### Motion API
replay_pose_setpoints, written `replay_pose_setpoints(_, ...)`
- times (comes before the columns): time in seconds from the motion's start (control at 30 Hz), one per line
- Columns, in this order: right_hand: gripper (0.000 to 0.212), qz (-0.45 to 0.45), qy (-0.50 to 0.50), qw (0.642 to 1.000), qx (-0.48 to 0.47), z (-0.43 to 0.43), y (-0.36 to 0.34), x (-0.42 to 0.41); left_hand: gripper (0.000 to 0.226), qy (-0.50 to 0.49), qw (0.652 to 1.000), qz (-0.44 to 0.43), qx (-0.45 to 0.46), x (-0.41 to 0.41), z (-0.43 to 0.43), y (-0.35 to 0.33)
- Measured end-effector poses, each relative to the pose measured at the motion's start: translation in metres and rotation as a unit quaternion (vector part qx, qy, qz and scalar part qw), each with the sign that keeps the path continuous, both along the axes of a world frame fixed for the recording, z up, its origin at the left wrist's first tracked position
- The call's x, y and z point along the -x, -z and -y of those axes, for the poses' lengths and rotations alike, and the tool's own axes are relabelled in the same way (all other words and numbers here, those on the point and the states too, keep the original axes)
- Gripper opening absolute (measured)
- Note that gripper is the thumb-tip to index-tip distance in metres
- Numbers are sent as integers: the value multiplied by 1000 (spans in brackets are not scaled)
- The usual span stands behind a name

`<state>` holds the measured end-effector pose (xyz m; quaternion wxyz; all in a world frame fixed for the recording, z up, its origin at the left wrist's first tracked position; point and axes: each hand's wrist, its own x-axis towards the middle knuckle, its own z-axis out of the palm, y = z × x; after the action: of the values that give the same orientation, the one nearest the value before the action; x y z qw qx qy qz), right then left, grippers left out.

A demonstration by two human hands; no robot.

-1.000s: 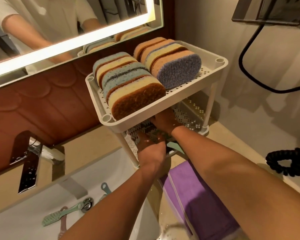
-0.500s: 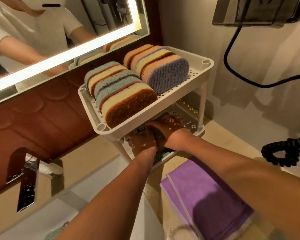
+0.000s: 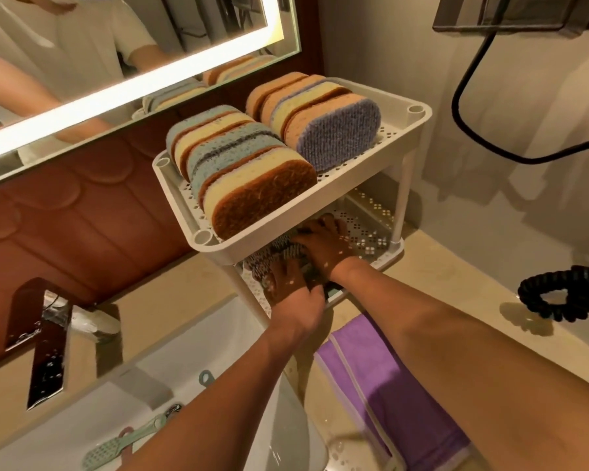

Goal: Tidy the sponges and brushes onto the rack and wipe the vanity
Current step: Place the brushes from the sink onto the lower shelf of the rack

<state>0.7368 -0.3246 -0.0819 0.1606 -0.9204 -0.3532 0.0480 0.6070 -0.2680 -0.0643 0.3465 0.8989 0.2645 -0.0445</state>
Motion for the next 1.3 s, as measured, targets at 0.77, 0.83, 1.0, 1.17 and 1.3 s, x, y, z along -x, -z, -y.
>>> replay_pose_setpoints(0.77, 25, -59, 127, 988, -58, 43, 0, 57, 41, 198, 959, 45, -200, 60, 6, 8)
replay_pose_setpoints(0.83, 22, 0, 97, 995, -39, 53, -5, 74, 57, 245, 943, 61, -216, 79, 3, 8)
replay_pose_setpoints(1.0, 31, 40, 38, 994, -90, 62, -13, 123, 66, 254, 938, 64, -229, 118, -2, 9)
replay_pose_setpoints(1.17, 33, 17, -4, 995, -101, 58, -21, 173, 67, 242, 940, 55, -236, 153, -8, 1)
replay_pose_setpoints(1.3, 32, 24, 1, 994, -106, 46, -23, 213, 64, 225, 938, 26, -264, 190, -27, 1)
